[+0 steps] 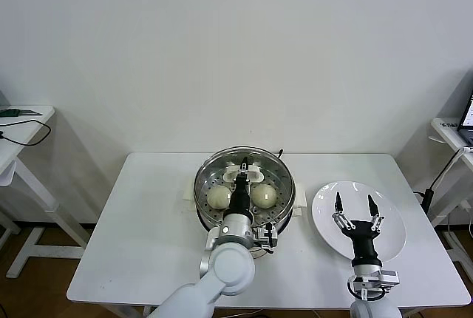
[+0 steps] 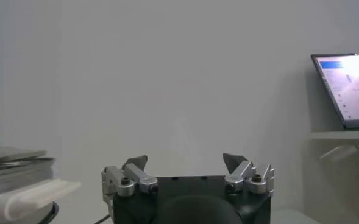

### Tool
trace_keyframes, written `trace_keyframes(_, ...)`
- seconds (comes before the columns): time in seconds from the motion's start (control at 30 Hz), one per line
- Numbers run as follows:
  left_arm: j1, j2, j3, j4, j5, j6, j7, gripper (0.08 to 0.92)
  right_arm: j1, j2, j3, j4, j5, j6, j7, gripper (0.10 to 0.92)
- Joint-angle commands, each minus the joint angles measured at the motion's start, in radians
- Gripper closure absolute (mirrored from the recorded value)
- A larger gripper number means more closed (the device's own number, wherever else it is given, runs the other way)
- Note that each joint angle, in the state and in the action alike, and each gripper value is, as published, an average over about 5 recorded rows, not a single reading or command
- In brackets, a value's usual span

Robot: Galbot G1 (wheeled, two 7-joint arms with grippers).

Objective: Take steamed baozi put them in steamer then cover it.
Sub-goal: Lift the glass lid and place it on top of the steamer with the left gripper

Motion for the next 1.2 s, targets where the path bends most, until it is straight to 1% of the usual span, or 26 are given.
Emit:
trace_keyframes(0.03, 0.009, -0.017, 0.006, 0.003, 0.037, 0.049, -0.004, 0.81, 0.0, -0.002, 0.0, -0.006, -0.001, 0.002, -0.002, 0.203)
trace_keyframes(0.87, 0.022, -0.036, -0.012, 0.039, 0.051, 0.049, -0.01, 0.81, 0.002, -0.006, 0.0, -0.013, -0.002, 0.008, -0.012, 0.203)
trace_keyframes(1.2, 0.031, -0.036, -0.015, 0.03, 0.048, 0.042, -0.009, 0.81, 0.004, -0.006, 0.0, -0.016, -0.005, 0.01, -0.013, 0.203)
